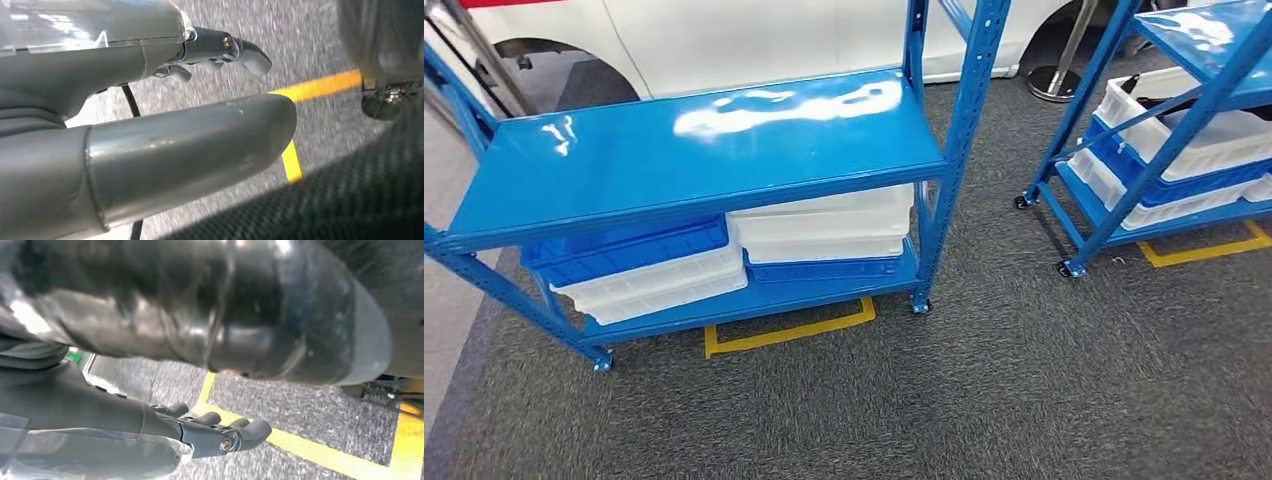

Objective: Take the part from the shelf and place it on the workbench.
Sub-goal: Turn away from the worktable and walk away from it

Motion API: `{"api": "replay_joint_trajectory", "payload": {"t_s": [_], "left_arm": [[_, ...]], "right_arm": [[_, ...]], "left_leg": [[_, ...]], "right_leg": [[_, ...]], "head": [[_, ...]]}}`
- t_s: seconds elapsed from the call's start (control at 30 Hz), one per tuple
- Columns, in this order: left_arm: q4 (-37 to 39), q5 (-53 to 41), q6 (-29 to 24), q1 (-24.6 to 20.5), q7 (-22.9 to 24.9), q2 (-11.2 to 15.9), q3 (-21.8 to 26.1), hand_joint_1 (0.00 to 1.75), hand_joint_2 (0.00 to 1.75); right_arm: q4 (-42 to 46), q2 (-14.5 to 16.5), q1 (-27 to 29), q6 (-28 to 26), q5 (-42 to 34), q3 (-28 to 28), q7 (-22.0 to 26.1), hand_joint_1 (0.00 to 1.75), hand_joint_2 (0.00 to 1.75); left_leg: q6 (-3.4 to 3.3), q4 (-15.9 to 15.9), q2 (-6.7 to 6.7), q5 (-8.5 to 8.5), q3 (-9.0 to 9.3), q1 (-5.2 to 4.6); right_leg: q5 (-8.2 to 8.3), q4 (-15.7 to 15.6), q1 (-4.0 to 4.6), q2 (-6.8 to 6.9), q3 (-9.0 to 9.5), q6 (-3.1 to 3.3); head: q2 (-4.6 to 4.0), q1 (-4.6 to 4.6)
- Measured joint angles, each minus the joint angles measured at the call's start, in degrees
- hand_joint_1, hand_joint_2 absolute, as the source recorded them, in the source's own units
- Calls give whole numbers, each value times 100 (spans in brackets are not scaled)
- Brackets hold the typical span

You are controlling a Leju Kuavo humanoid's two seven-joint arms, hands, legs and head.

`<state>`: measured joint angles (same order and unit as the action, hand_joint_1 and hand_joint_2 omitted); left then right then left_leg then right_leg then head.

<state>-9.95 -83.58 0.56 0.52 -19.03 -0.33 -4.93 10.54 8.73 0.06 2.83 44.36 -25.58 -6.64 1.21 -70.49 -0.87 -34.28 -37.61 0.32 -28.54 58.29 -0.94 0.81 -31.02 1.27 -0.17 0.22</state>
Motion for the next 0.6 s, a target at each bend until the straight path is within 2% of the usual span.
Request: {"api": "replay_joint_trajectory", "payload": {"t_s": [0.03,0.07,0.1,0.13,0.17,0.23,0.27,0.33,0.4,0.47,0.6], "left_arm": [[0,-3,-1,3,1,1,-11,0,0],[1,-4,-1,10,2,1,-17,0,0],[1,-4,-2,15,1,1,-19,0,0],[1,-4,-3,18,1,1,-20,0,0],[0,-4,-5,19,1,2,-20,0,0],[0,-5,-13,19,2,4,-21,0,0],[0,-5,-15,24,2,5,-22,0,0],[1,-5,-15,43,7,1,-22,0,0],[1,-5,-15,43,10,-8,-23,0,0],[1,-5,-15,31,10,-13,-25,0,0],[1,-5,-14,25,10,-14,-25,0,0]], "right_arm": [[1,1,1,1,3,-4,0,0,0],[1,1,1,1,5,-9,0,0,0],[2,1,-2,1,6,-13,0,0,0],[2,2,-4,1,7,-17,0,0,0],[1,3,-5,1,8,-20,0,0,0],[1,7,-11,1,10,-23,0,0,0],[1,8,-20,1,12,-24,0,0,0],[3,11,-50,1,14,-25,-1,0,0],[5,13,-57,1,14,-25,-2,0,0],[6,12,-46,1,14,-25,-2,0,0],[6,12,-43,2,14,-25,-2,0,0]], "left_leg": [[15,-244,29,-60,-131,8],[23,-286,48,-9,-160,13],[23,-105,78,142,-74,15],[11,275,159,356,122,13],[-15,676,294,522,323,0],[-94,1186,468,687,575,-40],[-132,1232,471,674,587,-59],[-199,1270,334,696,610,-49],[-267,1337,218,738,667,-11],[-301,1360,168,759,693,4],[-308,1360,143,761,685,1]], "right_leg": [[-15,3,10,87,4,5],[-33,7,17,172,14,2],[-52,11,21,251,30,-5],[-76,15,24,326,57,-17],[-101,21,33,390,85,-35],[-148,26,54,502,138,-87],[-163,22,60,551,159,-115],[-194,11,57,613,216,-179],[-311,133,43,415,208,-234],[-419,276,31,192,154,-253],[-517,436,26,114,71,-251]], "head": [[0,0],[0,0],[0,0],[0,0],[0,0],[0,1],[0,1],[0,0],[0,4],[0,8],[0,10]]}}
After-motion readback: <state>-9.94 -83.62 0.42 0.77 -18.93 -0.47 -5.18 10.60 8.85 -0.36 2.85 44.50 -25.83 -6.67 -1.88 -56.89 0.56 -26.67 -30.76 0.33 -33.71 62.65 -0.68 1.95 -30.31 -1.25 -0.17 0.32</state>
